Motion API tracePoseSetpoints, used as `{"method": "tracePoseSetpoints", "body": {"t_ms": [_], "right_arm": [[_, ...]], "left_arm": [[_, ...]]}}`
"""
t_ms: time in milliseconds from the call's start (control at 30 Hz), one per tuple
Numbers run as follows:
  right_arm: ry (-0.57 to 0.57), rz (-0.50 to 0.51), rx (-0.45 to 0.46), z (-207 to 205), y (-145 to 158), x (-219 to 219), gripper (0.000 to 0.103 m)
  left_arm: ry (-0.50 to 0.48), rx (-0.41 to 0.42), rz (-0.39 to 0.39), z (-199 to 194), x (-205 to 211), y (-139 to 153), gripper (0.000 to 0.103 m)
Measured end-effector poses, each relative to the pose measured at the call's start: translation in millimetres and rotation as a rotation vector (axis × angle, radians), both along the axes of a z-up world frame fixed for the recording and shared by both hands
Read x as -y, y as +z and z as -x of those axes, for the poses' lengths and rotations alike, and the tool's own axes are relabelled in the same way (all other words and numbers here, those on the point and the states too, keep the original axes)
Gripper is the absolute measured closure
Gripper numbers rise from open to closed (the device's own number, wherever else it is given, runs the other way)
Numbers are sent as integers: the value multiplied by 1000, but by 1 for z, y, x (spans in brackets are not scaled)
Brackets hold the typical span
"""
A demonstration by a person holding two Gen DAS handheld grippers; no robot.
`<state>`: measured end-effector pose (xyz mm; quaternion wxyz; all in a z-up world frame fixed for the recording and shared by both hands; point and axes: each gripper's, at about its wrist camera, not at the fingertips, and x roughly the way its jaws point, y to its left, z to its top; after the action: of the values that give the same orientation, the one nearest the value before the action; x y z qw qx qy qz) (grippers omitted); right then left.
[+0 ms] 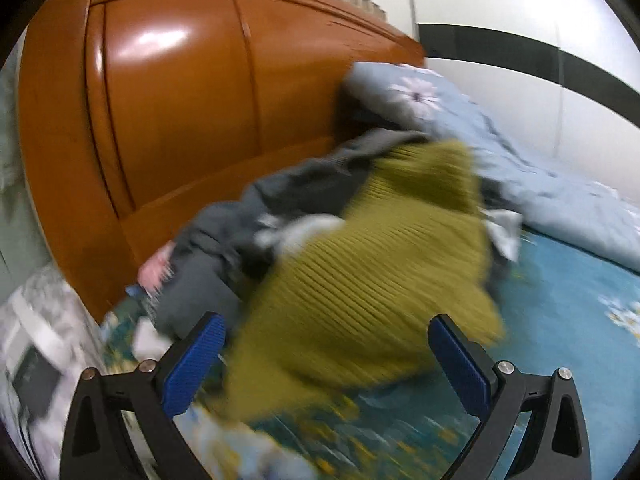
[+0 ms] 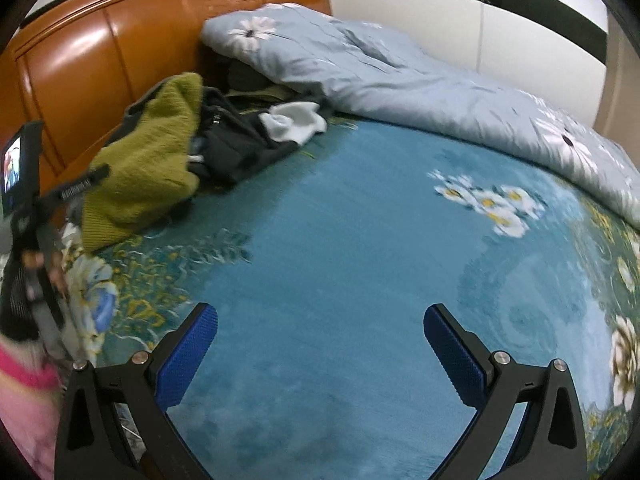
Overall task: Fold clothes
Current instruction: 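Reach the left tool into the pile and grasp the olive-green sweater vest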
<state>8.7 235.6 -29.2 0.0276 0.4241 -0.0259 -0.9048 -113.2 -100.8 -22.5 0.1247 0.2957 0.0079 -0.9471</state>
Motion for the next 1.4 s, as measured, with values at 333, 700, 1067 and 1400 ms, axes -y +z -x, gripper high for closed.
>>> {"method": "tracePoseSetpoints", "body": {"t_ms": [333,700,1067,1400], "right_arm": [[-61,22,96,6,-31,-36,0],[-59,30,158,-2,-53,-43,0],[-75,45,171,-12,-56,-50,0],[-85,44,178,-24,-59,-56,0]], "left_arm": [[-298,78,-396,14,48,-37,0],[-436,206,-183,-5,-17,-68,10],[-477,248,-145,-25,-58,-85,34],[-411,173,-562,-20,20,-88,83]]}}
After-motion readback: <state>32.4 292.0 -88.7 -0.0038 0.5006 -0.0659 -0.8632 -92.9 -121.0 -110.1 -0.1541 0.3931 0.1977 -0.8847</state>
